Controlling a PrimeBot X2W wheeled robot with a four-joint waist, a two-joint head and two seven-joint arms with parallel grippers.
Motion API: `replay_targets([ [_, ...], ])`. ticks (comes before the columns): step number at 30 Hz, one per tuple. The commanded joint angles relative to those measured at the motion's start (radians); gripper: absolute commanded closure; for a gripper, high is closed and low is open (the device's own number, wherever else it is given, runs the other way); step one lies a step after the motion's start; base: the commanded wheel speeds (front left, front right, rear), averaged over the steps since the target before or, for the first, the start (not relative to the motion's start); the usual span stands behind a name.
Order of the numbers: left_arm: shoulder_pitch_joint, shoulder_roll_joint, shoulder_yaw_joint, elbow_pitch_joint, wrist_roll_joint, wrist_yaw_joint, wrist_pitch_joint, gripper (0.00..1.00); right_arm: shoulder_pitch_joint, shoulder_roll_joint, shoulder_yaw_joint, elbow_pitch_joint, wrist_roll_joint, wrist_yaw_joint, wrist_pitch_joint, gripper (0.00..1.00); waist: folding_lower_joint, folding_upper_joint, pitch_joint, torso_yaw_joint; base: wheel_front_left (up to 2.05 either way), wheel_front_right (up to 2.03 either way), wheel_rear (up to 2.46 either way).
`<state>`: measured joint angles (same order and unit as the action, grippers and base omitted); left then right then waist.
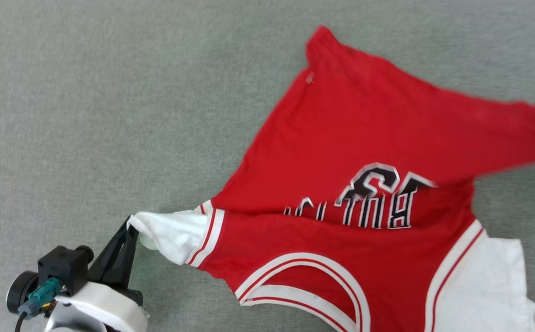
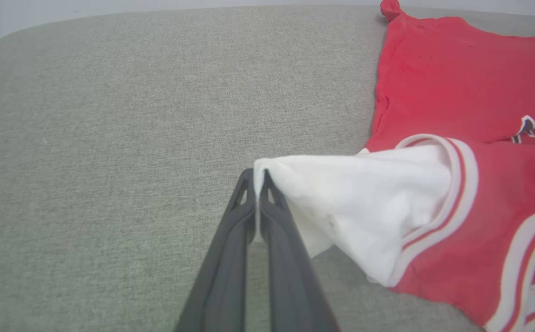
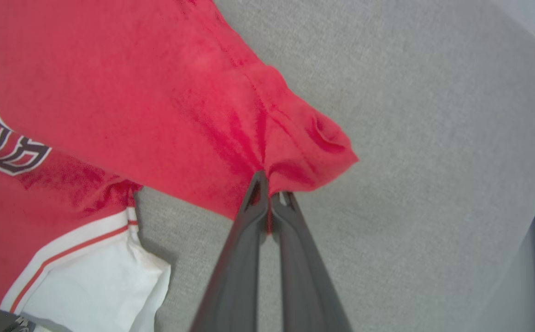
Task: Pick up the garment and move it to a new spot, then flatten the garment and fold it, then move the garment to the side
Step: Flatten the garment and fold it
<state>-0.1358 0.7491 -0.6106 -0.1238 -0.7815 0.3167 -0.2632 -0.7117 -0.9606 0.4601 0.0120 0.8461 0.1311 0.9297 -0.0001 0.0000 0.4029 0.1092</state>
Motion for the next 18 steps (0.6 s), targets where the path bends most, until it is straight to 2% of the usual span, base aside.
replay_targets([
  [1, 0.016, 0.006, 0.003, 0.004, -0.006, 0.005, -0.002, 1.0, 0.09, -0.027, -0.024, -0.025, 0.022, -0.001, -0.023, 1.0, 0.0001, 0.0, -0.045, -0.034, 0.0, 0.0, 0.0],
  [6, 0.051, 0.013, 0.007, 0.006, -0.015, 0.01, -0.002, 1.0, 0.35, -0.068, -0.126, -0.056, 0.041, -0.001, -0.095, 1.0, 0.0001, 0.0, -0.086, -0.057, 0.0, 0.0, 0.0],
  [9, 0.068, 0.017, 0.011, 0.004, -0.02, 0.014, -0.002, 1.0, 0.524, -0.031, -0.209, -0.04, 0.069, -0.001, -0.129, 1.0, 0.0001, 0.0, -0.1, -0.066, 0.0, 0.0, 0.0],
  [13, 0.078, 0.021, 0.009, 0.0, -0.011, 0.016, -0.002, 1.0, 0.73, 0.026, -0.3, -0.033, 0.038, -0.001, -0.171, 1.0, 0.0001, 0.0, -0.106, -0.069, 0.0, 0.0, 0.0],
  [18, 0.079, 0.024, 0.011, -0.006, -0.01, 0.015, -0.002, 1.0, 0.903, 0.117, -0.381, -0.033, 0.029, -0.001, -0.155, 1.0, 0.0001, 0.0, -0.098, -0.07, 0.0, 0.0, 0.0],
])
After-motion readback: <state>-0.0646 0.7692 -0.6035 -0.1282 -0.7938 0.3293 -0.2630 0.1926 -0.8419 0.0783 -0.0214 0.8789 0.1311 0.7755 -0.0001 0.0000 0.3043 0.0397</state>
